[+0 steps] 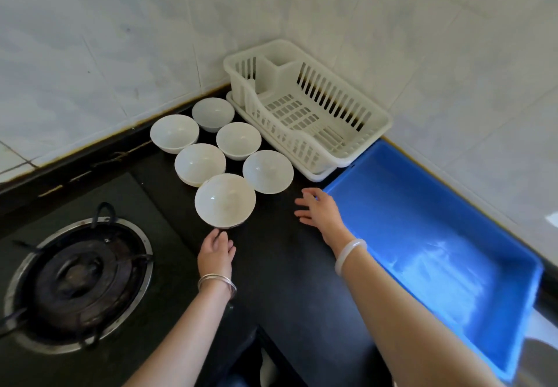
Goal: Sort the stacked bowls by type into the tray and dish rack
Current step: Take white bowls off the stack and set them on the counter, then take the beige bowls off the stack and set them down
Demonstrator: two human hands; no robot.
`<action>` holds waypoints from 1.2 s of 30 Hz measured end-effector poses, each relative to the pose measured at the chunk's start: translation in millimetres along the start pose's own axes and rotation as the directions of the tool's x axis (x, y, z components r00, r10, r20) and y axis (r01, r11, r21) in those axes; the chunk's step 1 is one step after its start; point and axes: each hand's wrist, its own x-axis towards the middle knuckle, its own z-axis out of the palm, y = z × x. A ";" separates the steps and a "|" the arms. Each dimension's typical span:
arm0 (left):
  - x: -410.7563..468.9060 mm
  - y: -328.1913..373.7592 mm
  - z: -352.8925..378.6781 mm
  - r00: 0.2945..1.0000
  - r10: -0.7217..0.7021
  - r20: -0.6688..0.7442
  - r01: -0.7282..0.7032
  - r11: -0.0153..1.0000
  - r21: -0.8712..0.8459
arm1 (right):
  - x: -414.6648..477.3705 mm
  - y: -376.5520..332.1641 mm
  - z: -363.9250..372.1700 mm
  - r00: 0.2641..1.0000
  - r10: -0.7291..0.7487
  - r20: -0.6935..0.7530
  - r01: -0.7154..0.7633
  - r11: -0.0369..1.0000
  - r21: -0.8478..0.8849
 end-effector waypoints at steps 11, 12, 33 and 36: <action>-135.7 -73.0 59.2 0.805 0.058 0.591 -0.422 0.755 0.502 | -149.4 113.3 -153.0 0.912 -0.151 -0.382 -0.013 0.919 -0.395; -150.2 -82.8 63.7 0.769 0.047 0.638 -0.474 0.711 0.519 | -162.9 125.7 -166.8 0.885 -0.145 -0.443 -0.067 0.900 -0.430; -255.2 -153.5 95.1 0.503 -0.032 0.864 -0.836 0.237 0.495 | -251.3 219.6 -226.3 0.747 -0.142 -0.650 -0.273 0.825 -0.495; -256.8 -154.4 94.1 0.511 -0.025 0.859 -0.827 0.256 0.500 | -251.1 218.3 -225.1 0.744 -0.177 -0.645 -0.289 0.784 -0.549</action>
